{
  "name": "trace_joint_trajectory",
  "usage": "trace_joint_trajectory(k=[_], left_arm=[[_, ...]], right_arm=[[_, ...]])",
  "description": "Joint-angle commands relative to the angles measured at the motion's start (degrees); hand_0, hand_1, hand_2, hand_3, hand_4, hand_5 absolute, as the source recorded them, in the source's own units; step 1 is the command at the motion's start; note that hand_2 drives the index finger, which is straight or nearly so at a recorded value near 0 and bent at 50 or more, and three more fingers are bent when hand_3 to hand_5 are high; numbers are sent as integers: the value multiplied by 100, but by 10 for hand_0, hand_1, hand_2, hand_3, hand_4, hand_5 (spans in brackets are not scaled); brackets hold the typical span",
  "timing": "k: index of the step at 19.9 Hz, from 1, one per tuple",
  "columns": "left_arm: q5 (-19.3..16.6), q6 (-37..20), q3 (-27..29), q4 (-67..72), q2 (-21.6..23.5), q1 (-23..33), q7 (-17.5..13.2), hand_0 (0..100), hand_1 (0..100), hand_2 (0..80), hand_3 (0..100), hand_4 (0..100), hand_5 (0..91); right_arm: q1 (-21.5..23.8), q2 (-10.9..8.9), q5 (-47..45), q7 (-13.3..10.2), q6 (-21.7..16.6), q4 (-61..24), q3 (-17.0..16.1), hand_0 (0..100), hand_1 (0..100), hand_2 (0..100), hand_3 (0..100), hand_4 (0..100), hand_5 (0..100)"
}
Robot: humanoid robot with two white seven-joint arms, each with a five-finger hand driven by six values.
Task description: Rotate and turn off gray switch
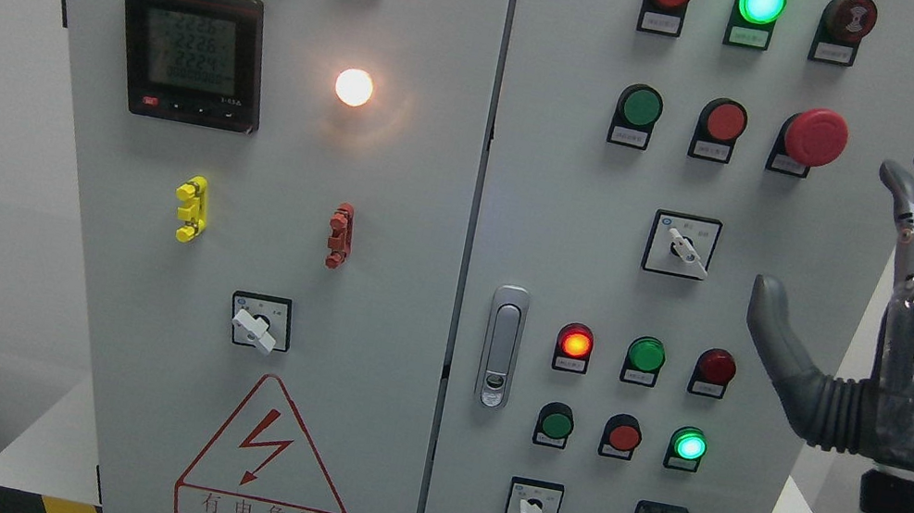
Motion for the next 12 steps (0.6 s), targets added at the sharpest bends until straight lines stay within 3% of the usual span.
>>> trace_joint_trajectory(k=[1,7,9,10,11,12], left_arm=[[114,0,44,-141,-4,-53,-5,120,389,0,0,0,0],[114,0,44,-141,4,-53,-5,120,389,0,0,0,0],[114,0,44,-141,-4,-53,-5,120,389,0,0,0,0],[114,0,44,-141,4,-53,-5,120,389,0,0,0,0],[114,0,44,-141,-4,-53,4,120,389,0,0,0,0],[114,0,44,-141,-4,-53,-5,120,389,0,0,0,0]], right_arm=[[-29,-96,-1,3,2,19,-6,317,282,0,0,0,0],[-37,-60,-10,-6,10,28,-6,312,285,0,0,0,0],[-81,-17,-36,-41,36,28,-6,310,288,0,85,0,0],[-108,-8,-36,-128,115,36,-6,308,291,0,194,93,27],[-117,10,-36,-216,211,62,12,309,299,87,348,278,221],[-117,10,-36,-243,291,98,21,312,308,154,460,371,345]])
